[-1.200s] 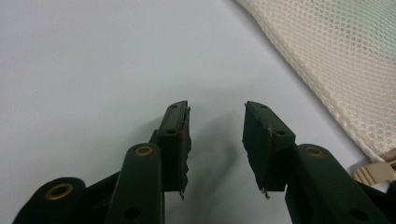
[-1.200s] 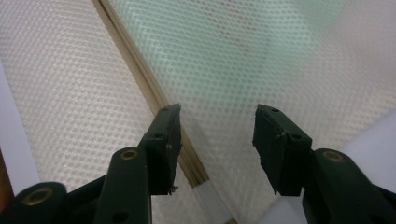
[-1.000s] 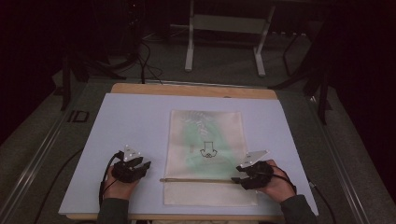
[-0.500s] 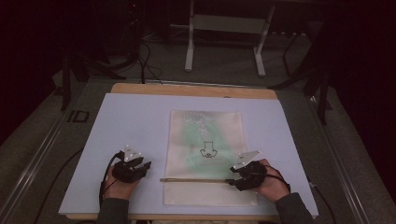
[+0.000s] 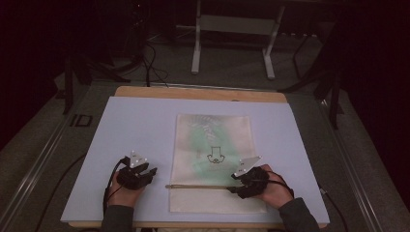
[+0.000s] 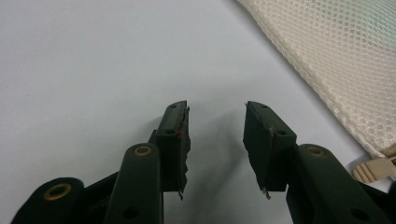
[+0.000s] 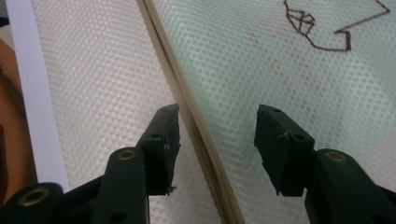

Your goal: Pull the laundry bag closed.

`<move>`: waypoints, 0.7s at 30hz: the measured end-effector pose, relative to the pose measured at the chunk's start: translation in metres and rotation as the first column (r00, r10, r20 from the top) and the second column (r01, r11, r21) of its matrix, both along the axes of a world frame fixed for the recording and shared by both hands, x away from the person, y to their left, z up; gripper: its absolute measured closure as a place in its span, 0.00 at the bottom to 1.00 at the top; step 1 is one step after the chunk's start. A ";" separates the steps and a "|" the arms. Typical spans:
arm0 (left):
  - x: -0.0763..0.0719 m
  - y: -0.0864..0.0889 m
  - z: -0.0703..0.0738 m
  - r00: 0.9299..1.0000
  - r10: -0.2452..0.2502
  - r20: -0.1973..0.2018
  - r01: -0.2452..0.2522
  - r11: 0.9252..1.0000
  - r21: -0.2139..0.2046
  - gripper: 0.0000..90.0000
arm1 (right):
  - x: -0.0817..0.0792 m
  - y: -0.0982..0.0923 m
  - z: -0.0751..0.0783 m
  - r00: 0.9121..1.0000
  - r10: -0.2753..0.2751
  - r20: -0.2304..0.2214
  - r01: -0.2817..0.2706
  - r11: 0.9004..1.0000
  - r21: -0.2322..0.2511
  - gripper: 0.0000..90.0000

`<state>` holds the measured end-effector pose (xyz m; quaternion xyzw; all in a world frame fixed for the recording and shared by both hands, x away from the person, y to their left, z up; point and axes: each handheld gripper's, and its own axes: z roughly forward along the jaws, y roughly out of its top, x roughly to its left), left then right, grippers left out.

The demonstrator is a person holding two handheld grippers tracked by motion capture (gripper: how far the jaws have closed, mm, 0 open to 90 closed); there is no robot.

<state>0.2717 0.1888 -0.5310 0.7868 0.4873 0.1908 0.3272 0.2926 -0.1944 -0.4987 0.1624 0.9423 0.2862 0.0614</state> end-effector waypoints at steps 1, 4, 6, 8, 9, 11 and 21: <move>0.000 0.000 0.000 1.000 0.000 0.000 0.000 1.000 0.000 0.66 | 0.000 0.001 0.000 1.000 0.002 0.002 -0.002 1.000 0.001 0.56; 0.000 0.000 0.000 1.000 -0.001 0.000 0.001 1.000 0.001 0.66 | 0.000 0.004 0.001 1.000 0.010 0.003 -0.010 1.000 -0.001 0.56; 0.000 0.000 0.000 1.000 -0.001 0.000 0.001 1.000 0.000 0.66 | 0.000 0.008 0.001 1.000 0.018 0.001 -0.018 1.000 -0.005 0.56; 0.000 0.000 0.000 1.000 -0.002 -0.001 0.002 1.000 0.001 0.66 | 0.000 0.010 0.002 1.000 0.024 0.002 -0.024 1.000 -0.005 0.56; 0.000 0.000 0.000 1.000 -0.002 -0.001 0.002 1.000 0.001 0.66 | 0.001 0.011 0.002 1.000 0.026 0.004 -0.026 1.000 -0.006 0.56; 0.000 0.000 0.000 1.000 -0.002 -0.001 0.002 1.000 0.001 0.66 | 0.001 0.014 0.002 0.999 0.033 0.004 -0.033 0.999 -0.005 0.56; 0.000 0.000 0.000 1.000 -0.003 -0.002 0.003 1.000 -0.001 0.66 | 0.001 0.026 0.001 0.998 0.057 -0.001 -0.057 0.998 -0.011 0.56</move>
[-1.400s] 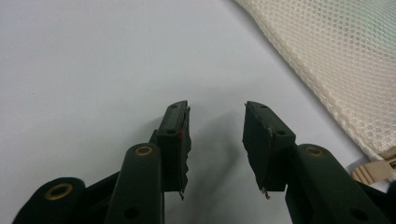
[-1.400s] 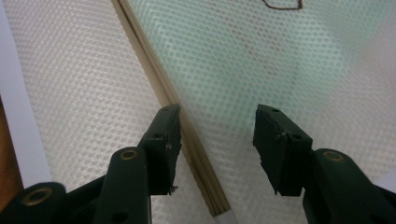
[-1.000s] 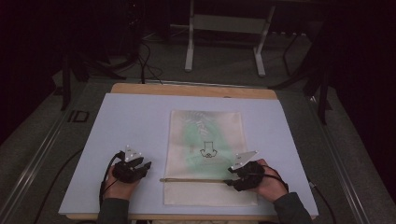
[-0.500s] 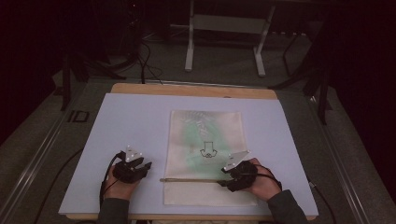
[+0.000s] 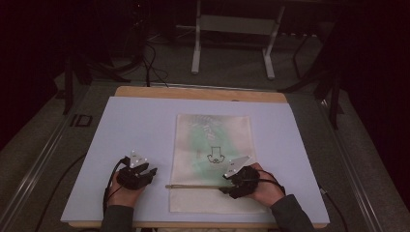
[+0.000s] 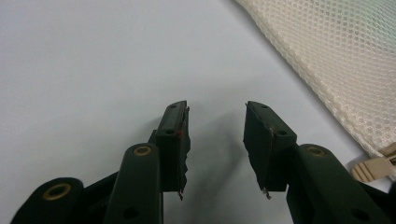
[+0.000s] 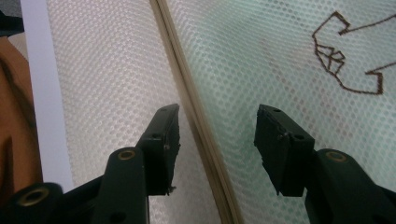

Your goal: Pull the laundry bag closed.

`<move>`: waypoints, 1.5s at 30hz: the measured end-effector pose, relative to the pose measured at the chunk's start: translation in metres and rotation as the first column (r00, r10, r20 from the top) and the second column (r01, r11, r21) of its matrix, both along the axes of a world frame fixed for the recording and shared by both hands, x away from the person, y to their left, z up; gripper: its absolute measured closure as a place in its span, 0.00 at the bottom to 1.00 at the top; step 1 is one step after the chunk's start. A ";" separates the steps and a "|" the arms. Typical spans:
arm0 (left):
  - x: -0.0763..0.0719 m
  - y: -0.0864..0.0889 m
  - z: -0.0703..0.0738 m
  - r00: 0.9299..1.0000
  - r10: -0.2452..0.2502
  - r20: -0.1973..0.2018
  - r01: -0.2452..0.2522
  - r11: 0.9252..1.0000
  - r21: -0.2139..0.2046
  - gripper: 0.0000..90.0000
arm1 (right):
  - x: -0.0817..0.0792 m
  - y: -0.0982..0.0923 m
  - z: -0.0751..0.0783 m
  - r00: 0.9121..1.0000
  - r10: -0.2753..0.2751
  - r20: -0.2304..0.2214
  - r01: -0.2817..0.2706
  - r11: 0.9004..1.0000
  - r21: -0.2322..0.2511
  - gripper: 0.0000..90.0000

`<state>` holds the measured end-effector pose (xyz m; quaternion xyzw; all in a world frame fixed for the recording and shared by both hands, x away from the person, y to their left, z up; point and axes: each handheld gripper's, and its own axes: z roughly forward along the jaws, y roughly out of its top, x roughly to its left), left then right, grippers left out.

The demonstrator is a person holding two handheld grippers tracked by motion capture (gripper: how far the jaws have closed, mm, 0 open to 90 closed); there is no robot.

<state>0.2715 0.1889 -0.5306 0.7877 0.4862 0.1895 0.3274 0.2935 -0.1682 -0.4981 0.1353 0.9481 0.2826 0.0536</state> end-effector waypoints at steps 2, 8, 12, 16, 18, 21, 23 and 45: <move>0.000 0.000 0.000 1.000 0.000 0.000 0.000 1.000 0.000 0.66 | 0.000 0.002 0.000 1.000 0.002 -0.003 -0.002 1.000 0.000 0.56; 0.000 0.000 0.000 1.000 -0.001 -0.001 0.001 1.000 0.002 0.66 | 0.000 0.011 -0.001 1.000 0.023 0.000 -0.023 1.000 -0.003 0.56; 0.000 0.000 0.000 1.000 -0.002 -0.001 0.002 1.000 0.002 0.66 | 0.000 0.016 -0.002 0.999 0.035 -0.001 -0.035 0.999 -0.008 0.56; 0.000 0.000 0.000 1.000 -0.002 -0.001 0.002 1.000 0.003 0.66 | 0.001 0.020 -0.003 0.999 0.043 -0.002 -0.043 0.999 -0.011 0.56; 0.000 -0.001 0.000 1.000 -0.003 -0.001 0.003 1.000 0.003 0.66 | 0.001 0.021 -0.004 0.999 0.048 0.000 -0.048 0.999 -0.007 0.56; 0.000 -0.001 0.000 1.000 -0.003 -0.001 0.003 1.000 0.003 0.66 | 0.002 0.024 -0.004 0.999 0.051 -0.002 -0.051 0.999 -0.009 0.56; 0.000 -0.001 0.000 1.000 -0.003 -0.001 0.003 1.000 0.003 0.66 | 0.001 0.026 -0.004 0.999 0.051 -0.003 -0.051 0.999 -0.004 0.56; 0.000 -0.001 0.000 1.000 -0.008 -0.004 0.008 1.000 0.002 0.66 | 0.002 0.052 -0.007 0.995 0.099 -0.015 -0.099 0.995 0.001 0.55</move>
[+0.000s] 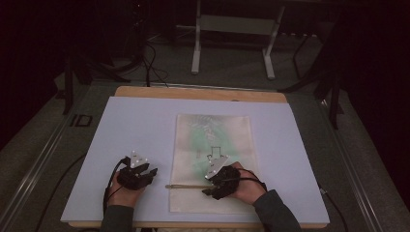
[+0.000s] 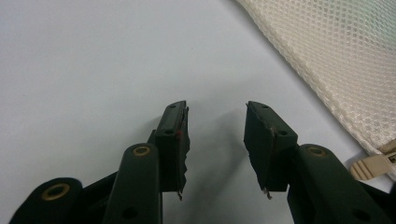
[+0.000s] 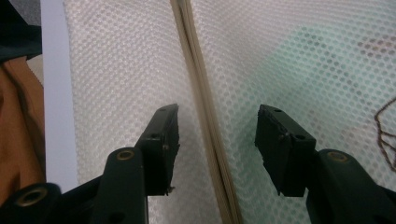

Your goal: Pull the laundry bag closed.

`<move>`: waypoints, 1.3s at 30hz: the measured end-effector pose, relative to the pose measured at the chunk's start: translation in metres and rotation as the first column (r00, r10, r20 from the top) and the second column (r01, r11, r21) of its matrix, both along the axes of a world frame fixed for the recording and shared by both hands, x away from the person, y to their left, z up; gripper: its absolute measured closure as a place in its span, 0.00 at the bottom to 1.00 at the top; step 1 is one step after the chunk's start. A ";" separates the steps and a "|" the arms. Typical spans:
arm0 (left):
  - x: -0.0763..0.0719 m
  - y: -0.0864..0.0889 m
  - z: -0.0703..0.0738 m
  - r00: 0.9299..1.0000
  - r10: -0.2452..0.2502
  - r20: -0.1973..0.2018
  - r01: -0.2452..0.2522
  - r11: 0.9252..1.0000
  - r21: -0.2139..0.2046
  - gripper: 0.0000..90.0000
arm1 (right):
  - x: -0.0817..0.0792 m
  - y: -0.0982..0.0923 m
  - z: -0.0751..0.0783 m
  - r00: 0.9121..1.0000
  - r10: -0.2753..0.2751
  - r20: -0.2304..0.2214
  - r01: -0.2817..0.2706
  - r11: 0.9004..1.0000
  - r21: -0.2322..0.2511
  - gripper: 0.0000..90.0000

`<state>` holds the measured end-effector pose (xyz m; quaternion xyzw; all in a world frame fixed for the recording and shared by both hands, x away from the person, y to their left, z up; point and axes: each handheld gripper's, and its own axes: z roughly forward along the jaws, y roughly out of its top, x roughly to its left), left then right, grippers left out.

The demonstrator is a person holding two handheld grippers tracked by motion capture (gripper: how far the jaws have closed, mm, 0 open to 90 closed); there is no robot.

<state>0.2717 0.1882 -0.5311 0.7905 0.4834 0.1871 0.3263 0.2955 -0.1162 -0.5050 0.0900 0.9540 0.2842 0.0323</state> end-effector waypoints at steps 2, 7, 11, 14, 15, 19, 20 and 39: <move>0.000 0.000 0.000 1.000 -0.001 0.000 0.001 1.000 0.001 0.66 | 0.000 0.002 0.000 1.000 0.003 0.001 -0.003 1.000 0.001 0.55; 0.000 0.000 0.000 1.000 -0.002 -0.001 0.002 1.000 0.001 0.66 | 0.000 0.007 0.001 1.000 0.012 0.000 -0.012 1.000 0.005 0.55; 0.000 0.000 0.000 1.000 -0.003 -0.002 0.003 1.000 0.001 0.66 | 0.000 0.012 0.001 1.000 0.019 0.000 -0.019 1.000 0.008 0.55; 0.000 0.000 0.000 1.000 -0.002 -0.001 0.002 1.000 0.000 0.66 | 0.000 0.016 0.001 1.000 0.025 0.002 -0.025 1.000 0.010 0.55; 0.000 0.000 0.000 1.000 -0.001 -0.001 0.001 1.000 0.000 0.66 | 0.000 0.017 0.001 1.000 0.030 0.000 -0.030 0.999 0.010 0.55; 0.000 0.000 0.000 1.000 -0.001 -0.001 0.001 1.000 -0.001 0.66 | 0.000 0.023 0.001 0.999 0.038 0.001 -0.038 0.999 0.012 0.55; 0.000 0.000 0.000 1.000 -0.002 -0.001 0.002 1.000 -0.001 0.66 | 0.000 0.024 0.002 0.999 0.043 0.001 -0.044 0.999 0.011 0.55; 0.000 0.003 0.001 1.000 0.002 0.001 -0.002 1.000 -0.004 0.66 | 0.002 0.057 0.001 0.997 0.074 0.010 -0.074 0.997 0.024 0.61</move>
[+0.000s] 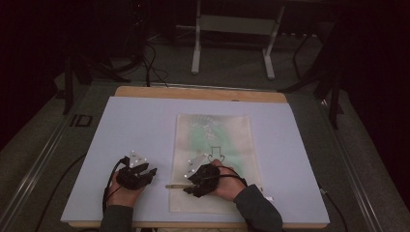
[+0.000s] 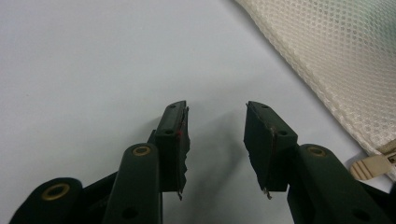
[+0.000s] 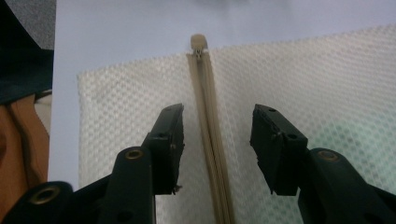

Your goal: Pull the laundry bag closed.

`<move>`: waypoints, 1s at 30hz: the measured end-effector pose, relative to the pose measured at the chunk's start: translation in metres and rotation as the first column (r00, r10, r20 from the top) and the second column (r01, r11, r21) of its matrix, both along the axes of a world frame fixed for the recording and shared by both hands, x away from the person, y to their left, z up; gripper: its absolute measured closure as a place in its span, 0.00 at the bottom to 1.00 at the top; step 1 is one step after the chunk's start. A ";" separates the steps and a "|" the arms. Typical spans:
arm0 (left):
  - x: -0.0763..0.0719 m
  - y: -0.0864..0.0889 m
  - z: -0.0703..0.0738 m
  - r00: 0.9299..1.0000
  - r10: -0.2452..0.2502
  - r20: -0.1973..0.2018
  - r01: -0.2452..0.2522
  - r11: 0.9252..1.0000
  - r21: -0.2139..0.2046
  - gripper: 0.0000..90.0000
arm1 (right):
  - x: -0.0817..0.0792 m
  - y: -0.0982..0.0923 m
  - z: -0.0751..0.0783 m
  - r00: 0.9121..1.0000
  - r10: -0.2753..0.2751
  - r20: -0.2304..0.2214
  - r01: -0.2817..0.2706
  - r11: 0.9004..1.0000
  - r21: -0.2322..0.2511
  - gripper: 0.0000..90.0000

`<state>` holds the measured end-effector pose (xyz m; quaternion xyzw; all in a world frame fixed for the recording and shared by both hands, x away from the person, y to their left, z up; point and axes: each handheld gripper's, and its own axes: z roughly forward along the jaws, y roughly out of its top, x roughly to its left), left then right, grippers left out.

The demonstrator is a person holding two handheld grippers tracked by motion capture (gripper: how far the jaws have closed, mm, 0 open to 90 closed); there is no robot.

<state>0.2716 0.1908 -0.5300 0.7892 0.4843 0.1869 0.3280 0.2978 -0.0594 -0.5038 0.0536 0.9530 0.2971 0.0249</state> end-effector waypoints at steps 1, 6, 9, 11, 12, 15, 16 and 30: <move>0.000 0.000 0.000 1.000 0.002 0.001 -0.002 1.000 -0.002 0.66 | 0.000 0.002 0.000 1.000 -0.001 -0.002 0.001 1.000 -0.002 0.61; 0.000 0.001 0.000 1.000 0.002 0.000 -0.002 1.000 -0.004 0.66 | 0.000 0.011 -0.001 1.000 0.010 -0.005 -0.011 1.000 -0.007 0.63; 0.000 0.001 0.000 1.000 0.002 -0.001 -0.002 1.000 -0.004 0.66 | 0.001 0.016 -0.002 1.000 0.015 -0.006 -0.015 1.000 -0.003 0.64; 0.000 0.001 0.000 1.000 0.002 -0.001 -0.002 1.000 -0.004 0.66 | 0.001 0.019 -0.001 1.000 0.017 -0.008 -0.017 1.000 -0.001 0.64; 0.000 0.001 0.000 1.000 0.002 -0.002 -0.002 1.000 -0.004 0.66 | 0.001 0.020 -0.001 1.000 0.019 -0.004 -0.019 1.000 0.000 0.65; 0.000 0.001 0.000 1.000 0.003 -0.001 -0.003 1.000 -0.005 0.66 | 0.001 0.024 0.000 1.000 0.025 -0.007 -0.025 1.000 0.003 0.66; 0.000 0.002 0.000 1.000 0.003 -0.002 -0.003 1.000 -0.005 0.66 | 0.001 0.026 0.000 1.000 0.024 -0.005 -0.024 1.000 0.006 0.66; 0.000 0.003 0.000 1.000 0.008 -0.004 -0.008 1.000 -0.009 0.65 | 0.001 0.051 -0.002 0.999 0.050 -0.008 -0.050 0.999 -0.001 0.70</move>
